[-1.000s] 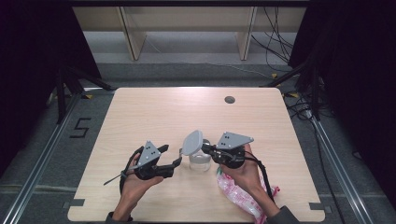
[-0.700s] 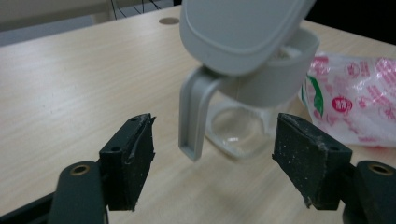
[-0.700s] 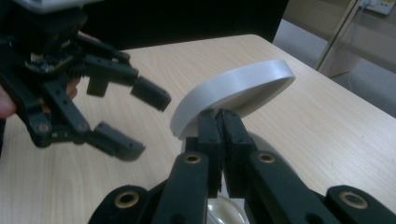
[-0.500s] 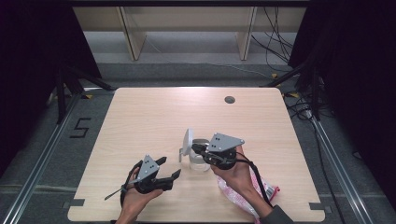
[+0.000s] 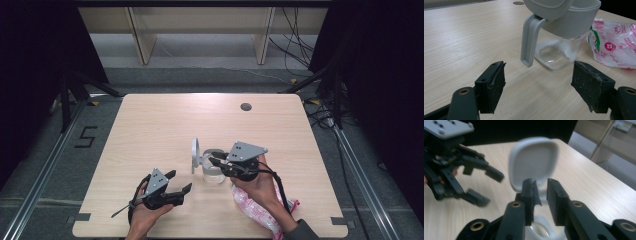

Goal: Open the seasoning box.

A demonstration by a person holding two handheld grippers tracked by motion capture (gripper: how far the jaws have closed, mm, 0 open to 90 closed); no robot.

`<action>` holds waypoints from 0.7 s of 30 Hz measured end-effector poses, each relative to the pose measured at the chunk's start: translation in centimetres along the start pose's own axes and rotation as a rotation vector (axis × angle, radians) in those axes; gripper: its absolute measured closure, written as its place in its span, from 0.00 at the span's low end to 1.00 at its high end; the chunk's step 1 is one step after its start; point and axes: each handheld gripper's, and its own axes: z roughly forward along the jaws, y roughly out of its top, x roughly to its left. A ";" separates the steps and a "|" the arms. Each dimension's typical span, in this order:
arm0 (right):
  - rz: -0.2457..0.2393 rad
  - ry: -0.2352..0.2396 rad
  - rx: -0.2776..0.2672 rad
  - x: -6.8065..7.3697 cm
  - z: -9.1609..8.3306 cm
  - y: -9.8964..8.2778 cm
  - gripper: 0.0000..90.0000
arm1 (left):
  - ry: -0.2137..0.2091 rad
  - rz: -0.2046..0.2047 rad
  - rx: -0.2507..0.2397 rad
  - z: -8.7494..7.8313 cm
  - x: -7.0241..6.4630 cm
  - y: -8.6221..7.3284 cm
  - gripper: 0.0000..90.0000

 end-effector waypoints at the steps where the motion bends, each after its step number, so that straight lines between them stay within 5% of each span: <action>1: 0.013 -0.009 0.008 -0.5 -0.5 -0.4 0.82 | 0.000 -0.001 0.000 0.0 0.0 0.0 0.29; 10: 0.157 -0.067 0.109 -5.1 -5.0 -5.3 0.67 | -0.015 0.004 0.008 0.3 -0.2 -0.1 0.28; 16: 0.269 -0.065 0.165 -5.9 -6.0 -7.7 0.59 | -0.009 -0.002 0.009 0.2 -0.1 -0.1 0.28; 21: 0.255 -0.059 0.209 -6.1 -6.0 -9.1 0.60 | -0.006 0.003 0.005 0.1 0.0 -0.1 0.28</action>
